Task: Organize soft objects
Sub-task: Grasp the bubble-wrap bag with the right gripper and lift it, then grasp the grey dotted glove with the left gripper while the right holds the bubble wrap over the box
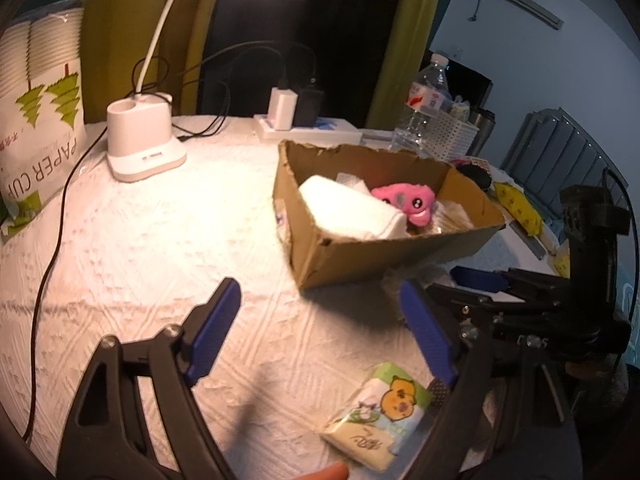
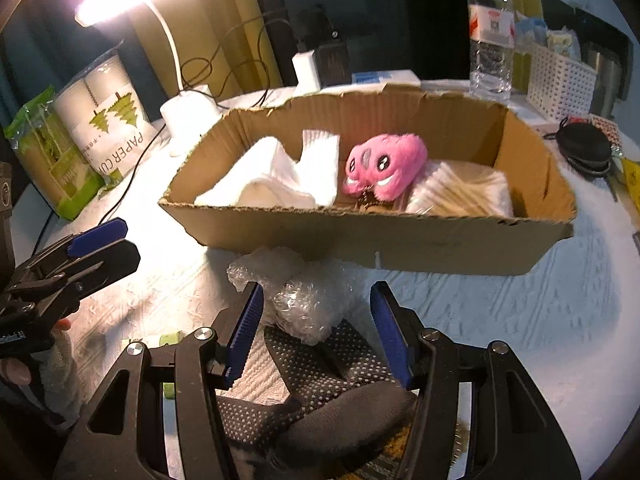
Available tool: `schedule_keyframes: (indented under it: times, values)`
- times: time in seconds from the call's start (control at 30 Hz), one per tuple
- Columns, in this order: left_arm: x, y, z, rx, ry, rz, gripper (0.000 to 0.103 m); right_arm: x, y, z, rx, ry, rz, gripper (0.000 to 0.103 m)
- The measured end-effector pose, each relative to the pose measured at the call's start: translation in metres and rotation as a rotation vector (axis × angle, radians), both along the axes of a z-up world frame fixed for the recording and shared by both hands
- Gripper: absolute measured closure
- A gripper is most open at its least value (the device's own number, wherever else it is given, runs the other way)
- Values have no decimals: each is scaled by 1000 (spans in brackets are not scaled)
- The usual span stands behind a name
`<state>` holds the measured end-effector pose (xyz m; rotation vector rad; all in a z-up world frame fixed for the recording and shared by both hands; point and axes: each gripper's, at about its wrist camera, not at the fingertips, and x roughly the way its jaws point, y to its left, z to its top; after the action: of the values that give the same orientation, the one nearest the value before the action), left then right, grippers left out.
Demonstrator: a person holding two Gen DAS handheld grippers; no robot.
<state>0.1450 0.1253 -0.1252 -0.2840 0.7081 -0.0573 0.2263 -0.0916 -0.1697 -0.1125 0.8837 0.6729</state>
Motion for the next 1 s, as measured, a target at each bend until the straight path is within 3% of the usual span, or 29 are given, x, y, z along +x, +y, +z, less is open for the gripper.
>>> schedule_keyframes:
  times: [0.13,0.23,0.53,1.0]
  values:
    - [0,1,-1,-3,5,2,20,1,6,-2,-2,9,13,44]
    - [0,0,-2,2,10,1,20,2,10,-3,-2,22,36,51]
    - [1,-13,4,24,13,-13,20,-9,4,7,7,-38,62,58]
    - [11,-78,12,75,35,-108,20,-14,-72,28,98,-94,-51,58]
